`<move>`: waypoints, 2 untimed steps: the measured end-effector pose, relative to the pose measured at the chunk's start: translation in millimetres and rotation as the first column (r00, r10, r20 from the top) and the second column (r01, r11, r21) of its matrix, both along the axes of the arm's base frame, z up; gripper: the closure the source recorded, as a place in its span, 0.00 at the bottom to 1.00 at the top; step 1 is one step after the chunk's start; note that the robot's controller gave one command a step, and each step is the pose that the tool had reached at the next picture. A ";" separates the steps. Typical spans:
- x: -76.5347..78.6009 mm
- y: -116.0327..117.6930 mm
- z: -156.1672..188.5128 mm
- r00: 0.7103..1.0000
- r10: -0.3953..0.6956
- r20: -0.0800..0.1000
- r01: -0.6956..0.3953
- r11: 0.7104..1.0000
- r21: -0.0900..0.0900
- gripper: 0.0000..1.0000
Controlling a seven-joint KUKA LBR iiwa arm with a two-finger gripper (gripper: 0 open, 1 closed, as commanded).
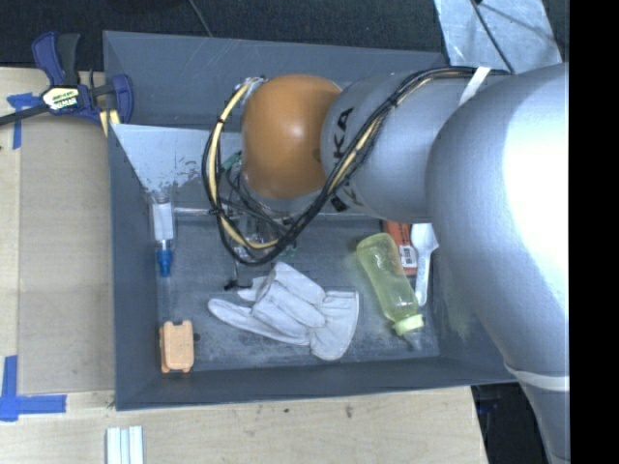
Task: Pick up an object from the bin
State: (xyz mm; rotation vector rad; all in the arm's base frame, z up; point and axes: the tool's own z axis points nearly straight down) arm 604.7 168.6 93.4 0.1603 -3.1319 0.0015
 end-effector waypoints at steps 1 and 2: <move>-6.9 -47.8 -12.9 1.000 -0.028 0.009 0.028 1.000 0.003 0.00; -11.6 -74.8 -18.8 0.999 -0.053 0.008 0.053 0.999 0.001 0.00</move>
Offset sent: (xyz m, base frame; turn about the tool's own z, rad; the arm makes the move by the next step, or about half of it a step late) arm -0.0189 -0.0571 -0.0234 -0.0161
